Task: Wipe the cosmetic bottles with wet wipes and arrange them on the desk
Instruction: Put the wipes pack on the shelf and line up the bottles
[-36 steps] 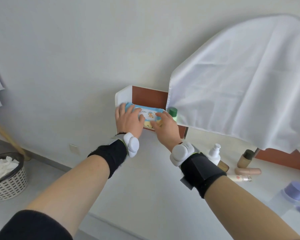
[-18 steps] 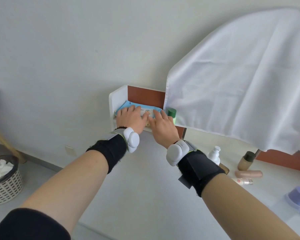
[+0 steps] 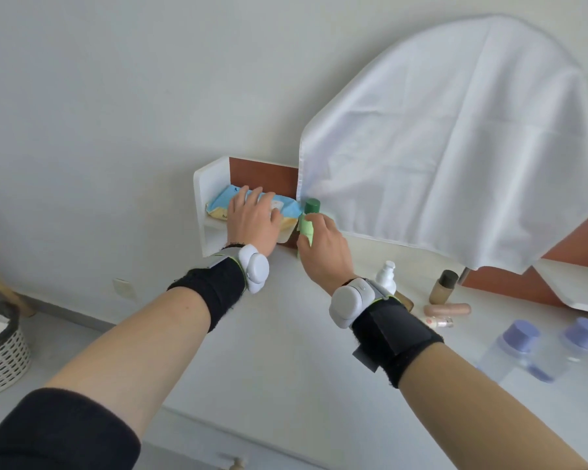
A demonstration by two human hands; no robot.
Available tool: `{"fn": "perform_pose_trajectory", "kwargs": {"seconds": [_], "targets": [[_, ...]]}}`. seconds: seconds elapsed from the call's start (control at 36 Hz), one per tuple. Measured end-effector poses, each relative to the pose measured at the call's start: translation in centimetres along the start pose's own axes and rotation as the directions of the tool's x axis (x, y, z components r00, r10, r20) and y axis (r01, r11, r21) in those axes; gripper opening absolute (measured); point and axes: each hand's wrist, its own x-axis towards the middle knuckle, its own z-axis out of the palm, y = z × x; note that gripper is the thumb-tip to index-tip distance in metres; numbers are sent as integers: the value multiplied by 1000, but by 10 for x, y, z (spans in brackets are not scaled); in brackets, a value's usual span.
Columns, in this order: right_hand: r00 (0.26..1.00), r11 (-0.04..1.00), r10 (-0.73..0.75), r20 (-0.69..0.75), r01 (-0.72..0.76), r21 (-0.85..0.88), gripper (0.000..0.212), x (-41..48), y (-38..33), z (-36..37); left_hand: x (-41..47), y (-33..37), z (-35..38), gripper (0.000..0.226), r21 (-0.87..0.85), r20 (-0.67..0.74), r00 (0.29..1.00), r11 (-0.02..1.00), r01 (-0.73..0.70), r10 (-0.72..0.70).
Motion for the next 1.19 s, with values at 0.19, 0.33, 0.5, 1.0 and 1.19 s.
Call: {"fn": "perform_pose_trajectory", "kwargs": {"seconds": [0.19,0.33,0.5,1.0,1.19], "targets": [[997,999,29,-75,-27,29,38,-20,5,-35,-42,42,2,39,-132,-66,993,985,-110,102],[989,997,17,-149,-4,81,36,-35,16,-58,-60,59,7,38,-153,13,993,982,-115,118],[970,998,31,-241,-19,53,36,-63,40,-80,-90,91,5,41,-365,221,968,930,-32,120],[973,981,180,-145,-166,102,40,-117,108,-94,-138,141,60,49,-448,542,837,818,360,-72],[954,998,48,-295,-32,60,42,-117,108,-127,-140,153,68,46,-392,557,829,863,320,-54]]}}
